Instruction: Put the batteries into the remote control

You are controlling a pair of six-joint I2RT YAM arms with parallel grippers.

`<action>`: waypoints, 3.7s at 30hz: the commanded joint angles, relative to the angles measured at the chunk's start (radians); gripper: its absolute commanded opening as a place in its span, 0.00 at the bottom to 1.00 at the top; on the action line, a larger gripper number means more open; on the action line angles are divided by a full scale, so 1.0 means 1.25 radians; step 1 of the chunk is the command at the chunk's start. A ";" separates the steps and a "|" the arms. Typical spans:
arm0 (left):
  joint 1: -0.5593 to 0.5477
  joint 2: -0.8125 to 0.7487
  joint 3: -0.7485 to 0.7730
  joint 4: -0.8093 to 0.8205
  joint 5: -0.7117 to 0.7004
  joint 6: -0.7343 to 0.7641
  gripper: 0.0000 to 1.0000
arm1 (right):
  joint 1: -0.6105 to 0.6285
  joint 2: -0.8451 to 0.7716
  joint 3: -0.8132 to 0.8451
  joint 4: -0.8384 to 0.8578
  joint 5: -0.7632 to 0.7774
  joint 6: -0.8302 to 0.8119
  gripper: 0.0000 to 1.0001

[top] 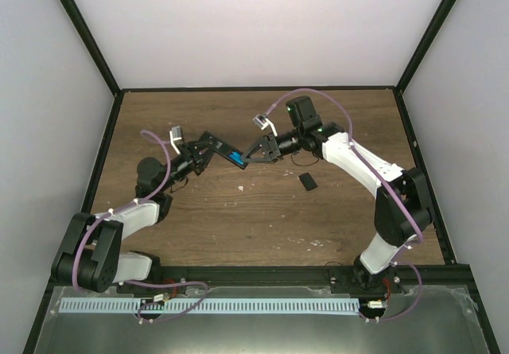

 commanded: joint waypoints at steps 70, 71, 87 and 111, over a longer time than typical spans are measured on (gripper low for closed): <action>-0.001 0.023 0.017 0.059 0.029 0.045 0.00 | 0.006 0.024 0.075 -0.048 0.045 -0.069 0.03; -0.001 0.022 0.017 0.061 0.028 0.048 0.00 | -0.001 0.013 0.069 -0.047 0.053 -0.072 0.05; 0.017 -0.071 0.036 -0.273 0.033 0.271 0.00 | -0.122 -0.110 -0.036 -0.232 0.642 -0.186 0.45; 0.037 -0.146 0.054 -0.424 0.017 0.326 0.00 | -0.128 -0.026 -0.286 -0.140 0.933 -0.315 0.69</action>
